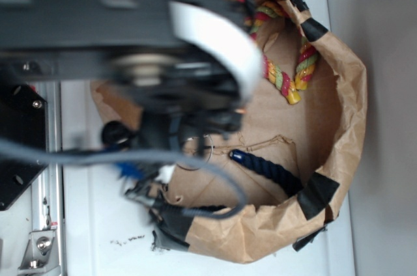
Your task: Grab the silver keys.
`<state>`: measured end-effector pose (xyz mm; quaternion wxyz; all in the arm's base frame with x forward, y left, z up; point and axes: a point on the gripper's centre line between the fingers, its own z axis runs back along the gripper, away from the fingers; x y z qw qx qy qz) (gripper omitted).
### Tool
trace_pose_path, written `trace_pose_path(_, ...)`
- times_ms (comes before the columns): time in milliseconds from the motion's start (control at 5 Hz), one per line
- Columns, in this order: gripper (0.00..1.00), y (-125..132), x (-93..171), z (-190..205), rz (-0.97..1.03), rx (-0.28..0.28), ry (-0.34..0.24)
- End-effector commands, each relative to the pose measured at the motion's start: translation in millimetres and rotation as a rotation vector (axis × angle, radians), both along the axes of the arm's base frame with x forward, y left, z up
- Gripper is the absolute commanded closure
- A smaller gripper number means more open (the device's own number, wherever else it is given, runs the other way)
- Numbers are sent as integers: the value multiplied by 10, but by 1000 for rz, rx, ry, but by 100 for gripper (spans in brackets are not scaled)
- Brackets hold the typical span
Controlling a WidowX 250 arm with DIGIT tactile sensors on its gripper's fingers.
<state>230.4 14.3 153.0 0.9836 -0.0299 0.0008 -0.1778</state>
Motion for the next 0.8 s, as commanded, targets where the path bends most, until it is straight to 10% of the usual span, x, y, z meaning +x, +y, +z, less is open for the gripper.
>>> trace_pose_path(0, 0, 35, 463, -179, -62, -6, 40)
trace_pose_path(600, 0, 92, 274, -736, -307, -21, 35)
